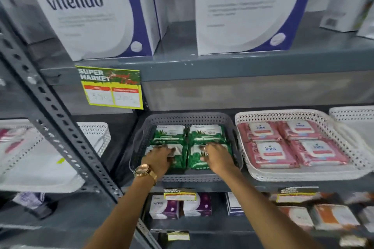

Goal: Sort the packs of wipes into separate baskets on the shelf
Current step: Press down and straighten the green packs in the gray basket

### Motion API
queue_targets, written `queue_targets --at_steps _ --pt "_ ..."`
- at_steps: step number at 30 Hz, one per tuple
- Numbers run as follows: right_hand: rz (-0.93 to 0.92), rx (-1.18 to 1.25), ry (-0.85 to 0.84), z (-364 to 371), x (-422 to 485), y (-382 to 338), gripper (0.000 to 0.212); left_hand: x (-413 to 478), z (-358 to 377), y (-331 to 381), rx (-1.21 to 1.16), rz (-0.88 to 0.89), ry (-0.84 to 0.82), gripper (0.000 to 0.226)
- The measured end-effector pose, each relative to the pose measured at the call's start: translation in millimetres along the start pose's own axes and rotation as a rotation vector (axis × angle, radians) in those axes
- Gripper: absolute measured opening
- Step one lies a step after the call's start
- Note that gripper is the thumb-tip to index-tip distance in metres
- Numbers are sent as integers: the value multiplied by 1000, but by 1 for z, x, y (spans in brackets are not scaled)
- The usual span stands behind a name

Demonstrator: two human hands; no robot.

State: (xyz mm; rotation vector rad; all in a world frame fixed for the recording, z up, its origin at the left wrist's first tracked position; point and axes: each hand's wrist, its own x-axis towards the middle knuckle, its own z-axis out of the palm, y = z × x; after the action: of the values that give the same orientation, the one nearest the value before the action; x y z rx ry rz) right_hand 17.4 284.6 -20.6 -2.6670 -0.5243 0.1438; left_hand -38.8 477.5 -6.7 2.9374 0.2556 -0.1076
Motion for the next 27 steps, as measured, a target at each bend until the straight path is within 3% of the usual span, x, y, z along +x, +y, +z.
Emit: queue_targets --at_steps 11,13,17,23,27 --pt "44 10 -95 -4 7 -7 34 -2 -1 -10 -16 90 12 39" --pt "15 30 -11 -3 10 -6 26 -2 -6 -8 55 106 68 37" --pt "-100 -60 215 -8 36 -12 42 28 -17 0 66 194 257 42" --pt "41 -185 -59 16 76 -10 71 85 8 -4 30 55 -33 65" --pt "52 -265 -38 35 77 1 71 94 37 -13 60 50 21 68"
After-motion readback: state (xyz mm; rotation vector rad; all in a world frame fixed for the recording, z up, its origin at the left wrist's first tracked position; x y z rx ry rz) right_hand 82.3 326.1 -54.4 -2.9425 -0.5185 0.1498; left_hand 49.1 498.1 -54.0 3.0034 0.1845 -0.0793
